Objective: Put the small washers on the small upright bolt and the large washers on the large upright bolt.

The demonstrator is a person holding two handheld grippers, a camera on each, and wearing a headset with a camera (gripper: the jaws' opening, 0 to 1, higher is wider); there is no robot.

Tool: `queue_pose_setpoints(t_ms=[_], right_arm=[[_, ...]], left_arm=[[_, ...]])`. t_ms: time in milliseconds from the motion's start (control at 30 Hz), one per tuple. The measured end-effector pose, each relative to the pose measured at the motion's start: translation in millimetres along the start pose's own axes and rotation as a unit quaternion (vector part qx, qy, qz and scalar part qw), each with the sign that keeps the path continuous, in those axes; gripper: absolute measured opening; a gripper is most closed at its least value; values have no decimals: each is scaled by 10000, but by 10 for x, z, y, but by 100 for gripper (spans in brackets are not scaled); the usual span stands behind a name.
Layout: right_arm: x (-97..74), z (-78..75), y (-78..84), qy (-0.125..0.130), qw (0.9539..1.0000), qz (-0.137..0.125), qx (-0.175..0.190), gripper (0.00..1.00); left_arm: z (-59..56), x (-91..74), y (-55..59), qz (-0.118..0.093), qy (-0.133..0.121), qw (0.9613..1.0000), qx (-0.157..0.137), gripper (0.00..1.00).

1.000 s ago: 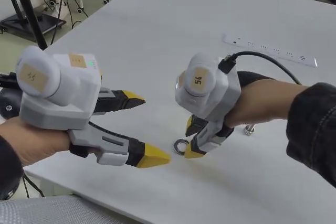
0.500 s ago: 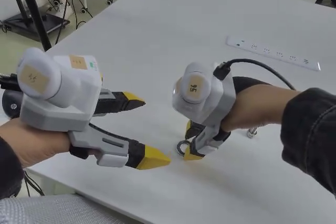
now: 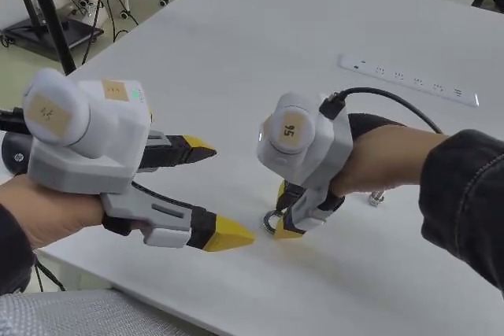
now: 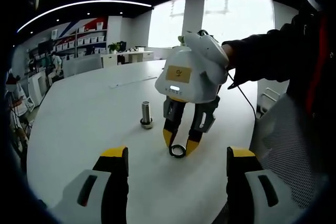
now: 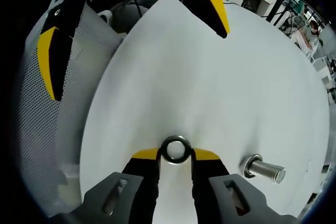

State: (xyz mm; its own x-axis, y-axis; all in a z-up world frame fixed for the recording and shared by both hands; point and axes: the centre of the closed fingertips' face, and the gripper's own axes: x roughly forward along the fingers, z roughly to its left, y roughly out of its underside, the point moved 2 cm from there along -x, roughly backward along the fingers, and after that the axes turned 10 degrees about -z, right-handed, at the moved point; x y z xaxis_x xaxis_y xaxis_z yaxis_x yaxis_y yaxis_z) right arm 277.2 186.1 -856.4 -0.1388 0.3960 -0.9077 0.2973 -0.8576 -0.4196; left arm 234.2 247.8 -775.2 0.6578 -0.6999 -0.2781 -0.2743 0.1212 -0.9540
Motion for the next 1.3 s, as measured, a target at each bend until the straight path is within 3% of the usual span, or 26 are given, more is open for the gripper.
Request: queue_pose_setpoints(t_ms=[467, 1300], right_arm=[[-73, -49, 91, 38, 9999, 78, 86, 23], [-626, -151, 186, 395, 9985, -27, 381, 23]], left_arm=[[18, 22, 25, 42, 32, 10000, -4, 76], [66, 190, 24, 47, 231, 9997, 59, 76]])
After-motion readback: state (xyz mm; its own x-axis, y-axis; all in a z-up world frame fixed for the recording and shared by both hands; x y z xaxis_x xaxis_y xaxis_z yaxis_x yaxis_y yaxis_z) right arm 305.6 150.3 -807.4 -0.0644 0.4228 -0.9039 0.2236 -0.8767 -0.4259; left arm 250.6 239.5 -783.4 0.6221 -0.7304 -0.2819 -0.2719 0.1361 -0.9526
